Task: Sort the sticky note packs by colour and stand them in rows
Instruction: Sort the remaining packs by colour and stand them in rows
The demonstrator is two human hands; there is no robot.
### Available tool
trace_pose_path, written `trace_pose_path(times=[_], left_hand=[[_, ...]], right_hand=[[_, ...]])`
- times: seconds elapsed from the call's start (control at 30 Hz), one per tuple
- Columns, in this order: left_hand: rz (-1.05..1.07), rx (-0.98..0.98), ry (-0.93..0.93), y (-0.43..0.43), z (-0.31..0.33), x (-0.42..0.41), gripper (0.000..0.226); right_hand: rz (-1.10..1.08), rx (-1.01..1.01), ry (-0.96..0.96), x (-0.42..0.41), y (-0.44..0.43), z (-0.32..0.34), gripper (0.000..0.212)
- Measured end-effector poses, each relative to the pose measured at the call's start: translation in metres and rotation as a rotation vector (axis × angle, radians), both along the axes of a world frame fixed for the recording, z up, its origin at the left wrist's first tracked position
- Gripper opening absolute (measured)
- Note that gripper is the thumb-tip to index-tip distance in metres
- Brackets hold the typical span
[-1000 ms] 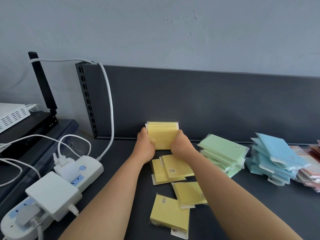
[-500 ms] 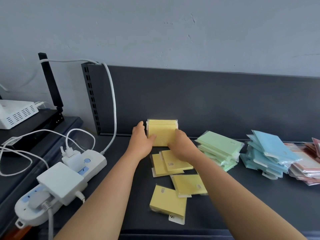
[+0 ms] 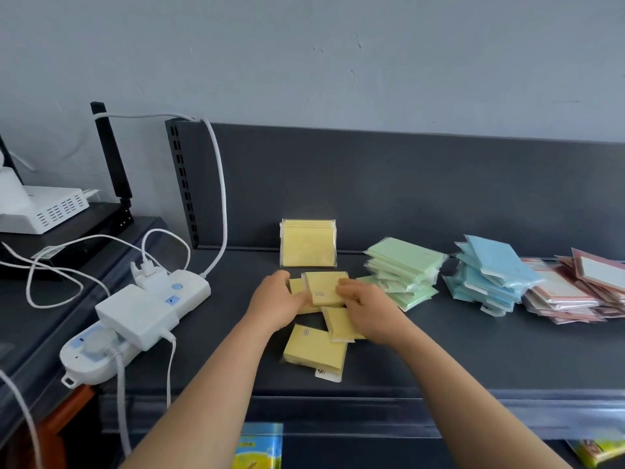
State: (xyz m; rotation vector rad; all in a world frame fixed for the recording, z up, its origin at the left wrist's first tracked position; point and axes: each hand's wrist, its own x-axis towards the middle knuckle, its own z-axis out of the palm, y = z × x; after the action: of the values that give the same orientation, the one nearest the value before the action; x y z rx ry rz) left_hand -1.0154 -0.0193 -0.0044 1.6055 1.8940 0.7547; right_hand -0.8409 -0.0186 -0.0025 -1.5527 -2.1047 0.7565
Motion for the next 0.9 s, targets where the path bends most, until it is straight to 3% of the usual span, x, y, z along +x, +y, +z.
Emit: trace_pose_path(times=[0.17,0.3,0.43,0.63,0.9], left_hand=[[0.039,-0.052,-0.121,-0.003,0.004,0.0,0.04],[0.013,-0.047,-0.194,-0.009,0.008,-0.002,0.053],[-0.035,-0.097,-0.195,-0.009,0.008,-0.009,0.049],[-0.058,-0.129,-0.17,-0.002,0.012,-0.007,0.081],[-0.024,-0.176,-0.273,0.006,0.013,-0.005,0.076]], right_hand=[[0.025,0.03,0.1,-0.002,-0.01,-0.003,0.042],[0.019,0.088,0.099,0.008,-0.019,-0.001,0.035],[0.014,0.055,0.072,0.022,-0.025,-0.004,0.036],[0.056,0.064,0.14,0.019,-0.033,-0.016,0.029],[0.026,0.048,0.084,0.013,-0.032,-0.02,0.022]])
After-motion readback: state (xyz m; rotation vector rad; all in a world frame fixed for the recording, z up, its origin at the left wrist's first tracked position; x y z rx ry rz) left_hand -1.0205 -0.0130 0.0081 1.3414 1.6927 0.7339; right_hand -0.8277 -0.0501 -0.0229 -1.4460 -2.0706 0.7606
